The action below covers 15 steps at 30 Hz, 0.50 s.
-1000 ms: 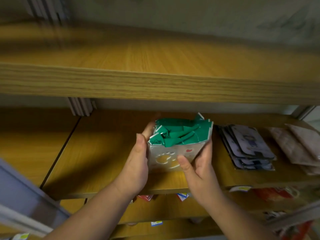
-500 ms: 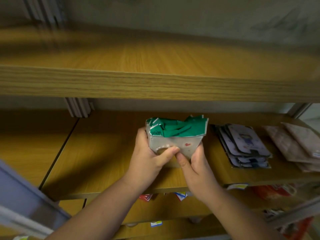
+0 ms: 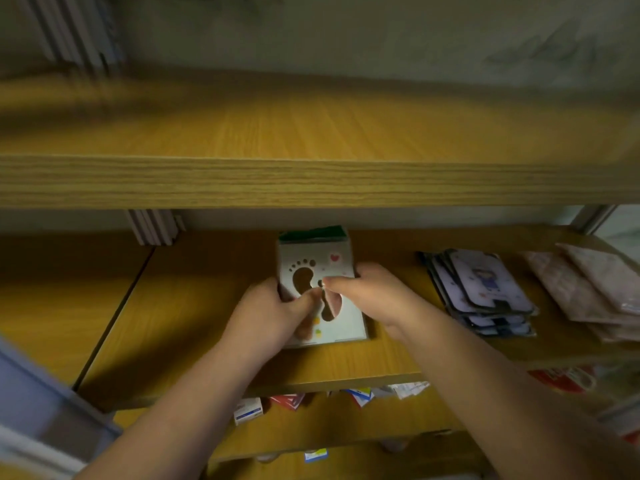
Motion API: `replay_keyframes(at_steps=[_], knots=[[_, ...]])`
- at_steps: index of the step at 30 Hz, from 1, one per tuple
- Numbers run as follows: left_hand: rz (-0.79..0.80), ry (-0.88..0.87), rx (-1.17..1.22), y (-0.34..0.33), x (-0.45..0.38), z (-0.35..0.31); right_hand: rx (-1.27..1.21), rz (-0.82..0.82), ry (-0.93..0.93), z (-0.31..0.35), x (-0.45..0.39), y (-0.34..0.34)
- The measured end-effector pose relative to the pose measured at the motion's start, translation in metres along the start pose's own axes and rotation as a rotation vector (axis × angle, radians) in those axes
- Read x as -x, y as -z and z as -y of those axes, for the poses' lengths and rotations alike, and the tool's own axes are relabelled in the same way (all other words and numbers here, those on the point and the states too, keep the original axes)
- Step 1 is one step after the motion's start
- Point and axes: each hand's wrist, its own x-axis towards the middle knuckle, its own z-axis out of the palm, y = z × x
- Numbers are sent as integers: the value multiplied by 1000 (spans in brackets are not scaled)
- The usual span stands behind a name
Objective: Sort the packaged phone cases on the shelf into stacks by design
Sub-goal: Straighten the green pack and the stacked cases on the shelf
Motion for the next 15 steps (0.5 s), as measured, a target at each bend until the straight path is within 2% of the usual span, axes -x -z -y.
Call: replay_keyframes(at_steps=[3, 8, 12, 15], knots=[[-45, 26, -222, 2, -9, 4, 139, -43, -22, -1, -15, 0], [-90, 79, -263, 5, -9, 0, 404, -124, 94, -19, -10, 35], [-235, -50, -472, -18, 7, -48, 525, -301, 185, -50, 12, 97], [-155, -178, -376, -62, 15, -95, 570, -481, 229, -77, 21, 148]])
